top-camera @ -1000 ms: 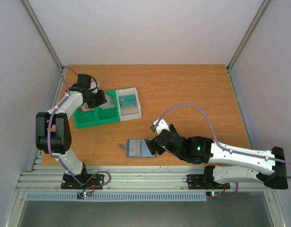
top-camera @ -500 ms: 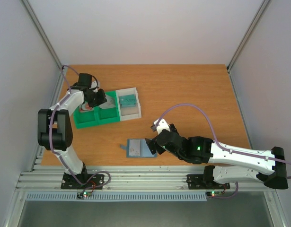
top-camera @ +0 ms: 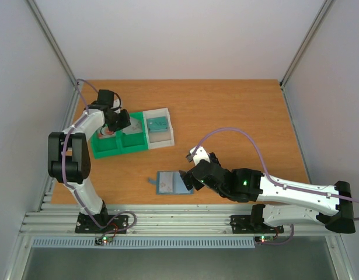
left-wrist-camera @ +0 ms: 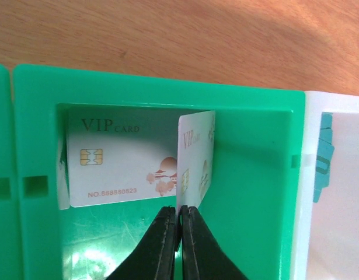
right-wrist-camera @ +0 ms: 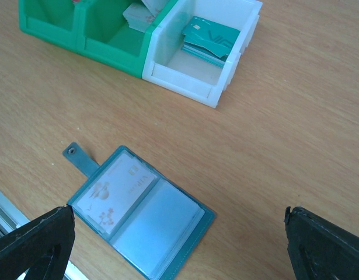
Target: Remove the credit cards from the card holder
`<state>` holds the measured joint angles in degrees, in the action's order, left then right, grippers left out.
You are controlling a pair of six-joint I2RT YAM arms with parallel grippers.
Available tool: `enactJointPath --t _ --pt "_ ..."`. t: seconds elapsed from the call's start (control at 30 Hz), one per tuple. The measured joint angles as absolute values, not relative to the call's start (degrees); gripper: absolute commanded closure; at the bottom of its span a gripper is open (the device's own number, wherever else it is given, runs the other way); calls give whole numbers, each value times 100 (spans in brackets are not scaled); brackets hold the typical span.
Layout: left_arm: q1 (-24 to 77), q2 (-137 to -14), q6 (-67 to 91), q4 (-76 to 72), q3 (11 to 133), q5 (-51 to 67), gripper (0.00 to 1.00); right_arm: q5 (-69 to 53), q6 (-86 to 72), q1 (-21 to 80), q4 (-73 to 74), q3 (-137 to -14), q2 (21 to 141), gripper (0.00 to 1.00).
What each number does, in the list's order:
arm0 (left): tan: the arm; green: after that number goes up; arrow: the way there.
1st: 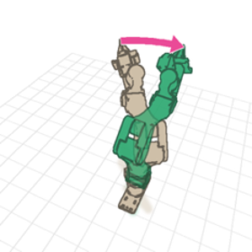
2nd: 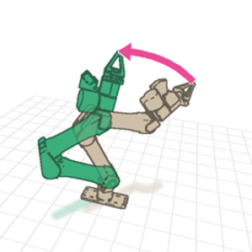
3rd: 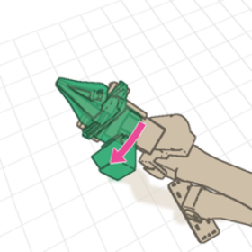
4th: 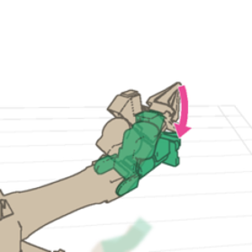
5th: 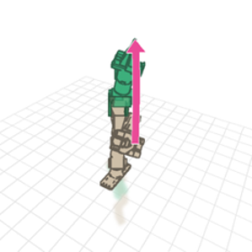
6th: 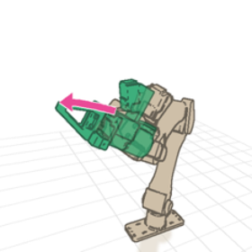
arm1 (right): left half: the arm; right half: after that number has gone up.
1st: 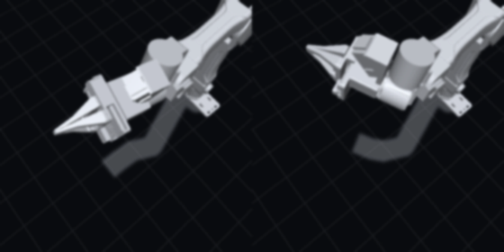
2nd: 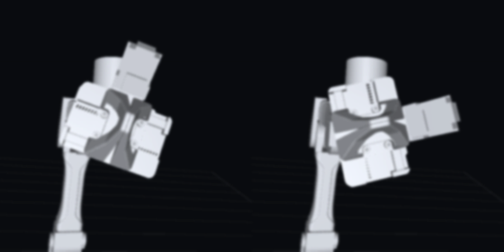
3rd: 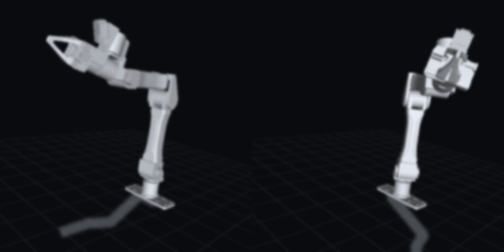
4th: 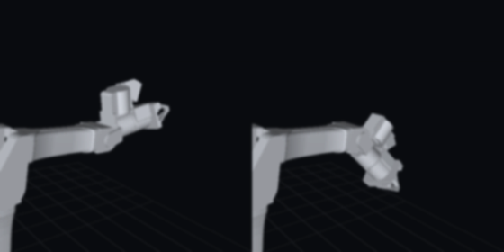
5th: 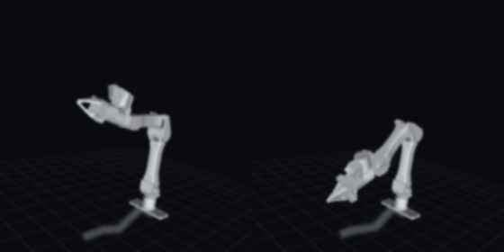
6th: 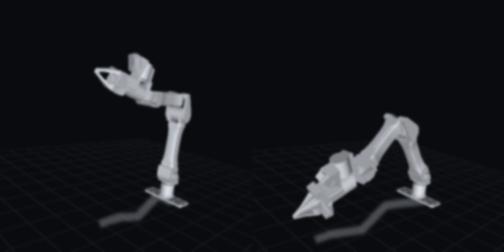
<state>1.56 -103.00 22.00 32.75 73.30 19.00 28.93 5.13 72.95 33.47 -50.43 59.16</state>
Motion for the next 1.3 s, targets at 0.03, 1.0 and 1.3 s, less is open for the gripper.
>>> enactJointPath --t 0.03,1.0,1.3 --pt "156 -10300 2200 3277 7330 1872 94 2895 510 7295 3347 -5043 5918 2" --pt "156 -9741 2359 3649 7330 1310 47 2928 368 7295 3358 -5083 5929 2" --pt "156 -8534 2056 4226 7078 1935 37 3087 -408 7293 3809 -5498 5931 1"
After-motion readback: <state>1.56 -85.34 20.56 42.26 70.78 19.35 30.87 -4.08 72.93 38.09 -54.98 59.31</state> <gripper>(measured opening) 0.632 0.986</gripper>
